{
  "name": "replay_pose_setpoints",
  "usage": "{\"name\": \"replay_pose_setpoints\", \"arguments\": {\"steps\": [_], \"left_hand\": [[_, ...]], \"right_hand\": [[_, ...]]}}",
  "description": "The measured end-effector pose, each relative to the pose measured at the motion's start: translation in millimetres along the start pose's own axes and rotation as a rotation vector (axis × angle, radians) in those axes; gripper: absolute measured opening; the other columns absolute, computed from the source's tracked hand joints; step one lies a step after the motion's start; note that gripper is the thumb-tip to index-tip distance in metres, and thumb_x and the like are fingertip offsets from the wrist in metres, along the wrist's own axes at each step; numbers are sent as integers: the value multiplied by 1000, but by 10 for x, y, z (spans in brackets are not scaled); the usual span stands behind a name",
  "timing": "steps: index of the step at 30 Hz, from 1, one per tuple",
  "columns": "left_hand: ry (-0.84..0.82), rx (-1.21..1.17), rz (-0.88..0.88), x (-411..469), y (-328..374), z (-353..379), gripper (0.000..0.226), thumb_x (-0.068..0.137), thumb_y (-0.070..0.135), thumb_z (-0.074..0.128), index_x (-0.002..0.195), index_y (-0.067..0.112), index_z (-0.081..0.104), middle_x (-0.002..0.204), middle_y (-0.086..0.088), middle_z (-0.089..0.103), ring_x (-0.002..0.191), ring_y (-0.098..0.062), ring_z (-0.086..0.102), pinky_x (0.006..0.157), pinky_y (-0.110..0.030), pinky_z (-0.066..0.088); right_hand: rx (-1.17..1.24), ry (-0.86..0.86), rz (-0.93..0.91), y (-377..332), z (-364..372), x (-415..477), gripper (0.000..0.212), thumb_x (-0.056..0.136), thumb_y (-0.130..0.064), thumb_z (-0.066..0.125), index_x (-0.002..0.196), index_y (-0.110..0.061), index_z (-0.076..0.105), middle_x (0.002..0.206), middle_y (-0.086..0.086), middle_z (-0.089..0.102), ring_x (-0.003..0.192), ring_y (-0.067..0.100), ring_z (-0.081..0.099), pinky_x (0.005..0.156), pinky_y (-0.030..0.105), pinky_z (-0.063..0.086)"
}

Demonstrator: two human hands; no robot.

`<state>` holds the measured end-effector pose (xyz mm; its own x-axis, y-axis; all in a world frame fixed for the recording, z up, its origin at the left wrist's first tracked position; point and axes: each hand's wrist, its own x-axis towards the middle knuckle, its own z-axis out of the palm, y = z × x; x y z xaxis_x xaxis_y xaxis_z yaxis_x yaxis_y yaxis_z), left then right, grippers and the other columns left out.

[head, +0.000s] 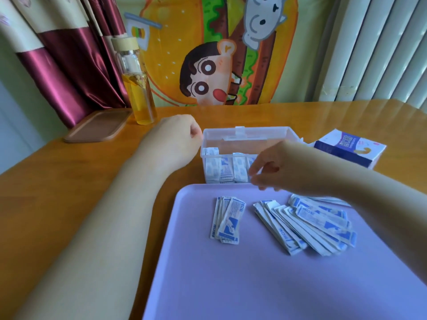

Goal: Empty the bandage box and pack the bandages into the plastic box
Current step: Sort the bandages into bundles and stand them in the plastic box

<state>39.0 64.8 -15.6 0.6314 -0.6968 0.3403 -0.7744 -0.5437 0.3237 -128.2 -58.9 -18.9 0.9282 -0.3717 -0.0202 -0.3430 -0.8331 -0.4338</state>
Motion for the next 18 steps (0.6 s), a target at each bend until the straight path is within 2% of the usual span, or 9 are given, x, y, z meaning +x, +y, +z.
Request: {"name": "replay_pose_setpoints", "arguments": {"steps": [1, 3, 5, 7, 10, 12, 15, 18], "left_hand": [[-25, 13, 23, -78, 62, -31, 26, 93, 31, 52, 83, 10, 64, 81, -1, 61, 79, -24, 57, 68, -37, 47], [-178, 67, 48, -229, 185, -19, 42, 90, 41, 55, 72, 4, 62, 68, -9, 53, 63, -26, 51, 58, -35, 41], [-374, 200, 33, -389, 285, 94, 49, 89, 49, 54, 65, 7, 55, 63, -11, 49, 58, -22, 44, 54, -31, 34], [-500, 334, -9, -521, 342, 264, 54, 88, 56, 51, 59, 11, 42, 59, -4, 40, 55, -19, 38, 49, -28, 27], [-531, 463, -61, -640, 396, 485, 57, 83, 69, 46, 60, 16, 41, 65, 0, 43, 59, -15, 41, 47, -26, 27], [-531, 440, -80, -626, 406, 548, 58, 80, 71, 48, 63, 15, 45, 67, 0, 46, 58, -14, 41, 47, -26, 27], [-590, 369, -74, -592, 422, 552, 57, 82, 61, 56, 59, 12, 40, 62, -2, 40, 54, -16, 36, 47, -28, 24], [-624, 298, -52, -582, 390, 542, 50, 84, 52, 60, 60, 14, 38, 59, -1, 36, 53, -18, 33, 49, -30, 23]], "right_hand": [[-65, -81, 26, 42, 47, -96, 14, 87, -33, 63, 96, -25, 70, 78, -12, 67, 64, 7, 61, 60, 17, 47], [-179, -163, 62, 121, 110, -221, 20, 85, -40, 63, 102, -31, 67, 82, -17, 62, 71, 3, 59, 68, 19, 48], [-233, -162, 79, 186, 123, -316, 21, 84, -42, 63, 103, -33, 66, 81, -19, 59, 76, 4, 59, 73, 21, 50], [-222, -130, 91, 265, 101, -381, 20, 84, -41, 65, 102, -34, 66, 82, -19, 60, 78, 6, 63, 76, 26, 53], [-120, -78, 82, 339, 76, -440, 16, 83, -39, 66, 98, -35, 66, 80, -17, 63, 75, 9, 66, 76, 30, 55], [-66, -55, 65, 353, 101, -427, 15, 84, -37, 66, 98, -34, 66, 80, -14, 64, 74, 11, 66, 77, 31, 55], [19, -28, 27, 358, 187, -422, 15, 85, -32, 65, 100, -31, 66, 84, -11, 66, 72, 10, 64, 72, 26, 51], [173, 38, -15, 397, 279, -403, 12, 86, -26, 65, 98, -29, 66, 79, -9, 67, 61, 4, 61, 62, 16, 47]]}}
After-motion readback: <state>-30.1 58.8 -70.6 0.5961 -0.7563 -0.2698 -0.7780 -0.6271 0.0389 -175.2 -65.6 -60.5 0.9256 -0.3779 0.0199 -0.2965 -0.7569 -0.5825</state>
